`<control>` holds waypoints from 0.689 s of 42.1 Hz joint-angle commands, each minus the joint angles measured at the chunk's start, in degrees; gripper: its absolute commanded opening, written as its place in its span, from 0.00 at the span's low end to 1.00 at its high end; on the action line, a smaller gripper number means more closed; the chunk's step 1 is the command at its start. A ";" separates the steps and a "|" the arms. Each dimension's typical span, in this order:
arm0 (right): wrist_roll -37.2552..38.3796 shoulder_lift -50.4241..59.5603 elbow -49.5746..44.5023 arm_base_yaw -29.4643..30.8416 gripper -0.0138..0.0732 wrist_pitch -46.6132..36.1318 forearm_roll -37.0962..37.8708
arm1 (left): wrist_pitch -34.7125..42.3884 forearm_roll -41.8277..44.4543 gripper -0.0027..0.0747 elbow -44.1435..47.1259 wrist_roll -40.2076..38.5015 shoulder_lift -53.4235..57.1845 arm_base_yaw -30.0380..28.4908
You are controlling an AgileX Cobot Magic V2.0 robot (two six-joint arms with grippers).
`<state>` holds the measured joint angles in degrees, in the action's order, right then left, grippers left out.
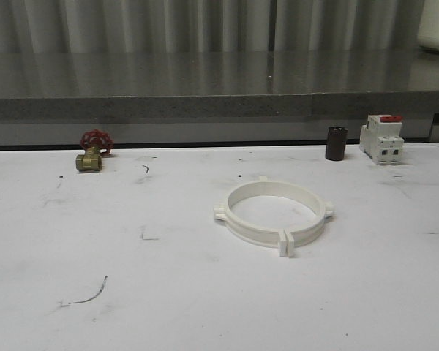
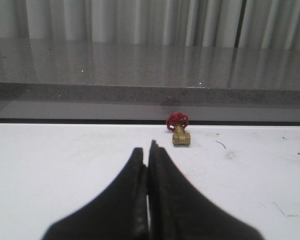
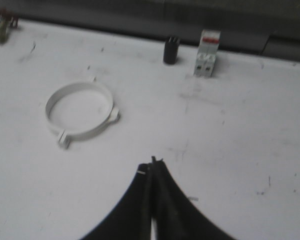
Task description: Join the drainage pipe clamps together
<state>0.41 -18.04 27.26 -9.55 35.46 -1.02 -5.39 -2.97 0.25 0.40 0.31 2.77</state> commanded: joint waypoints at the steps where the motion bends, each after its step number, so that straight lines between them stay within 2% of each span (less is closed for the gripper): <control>1: -0.41 4.08 -5.79 3.09 0.08 -15.95 -0.69 | 4.71 -0.46 0.01 1.23 0.10 0.68 -0.02; 9: -0.41 12.40 -19.76 5.26 0.08 -34.33 -0.71 | 4.71 -0.46 0.01 1.23 0.10 0.68 -0.02; 14: -0.41 17.06 -26.16 5.97 0.08 -40.92 -0.71 | 4.71 -0.46 0.01 1.23 0.10 0.68 -0.02; 18: -0.41 19.59 -28.54 7.93 0.08 -41.42 -0.76 | 4.71 -0.46 0.01 1.23 0.10 0.68 -0.02; 29: -0.41 19.53 -28.61 7.92 0.08 -41.34 -0.76 | 4.71 -0.46 0.01 1.23 0.10 0.55 -0.02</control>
<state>0.41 0.52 -1.65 -1.99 -0.66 -1.85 -5.30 -2.97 0.25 0.40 0.31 2.77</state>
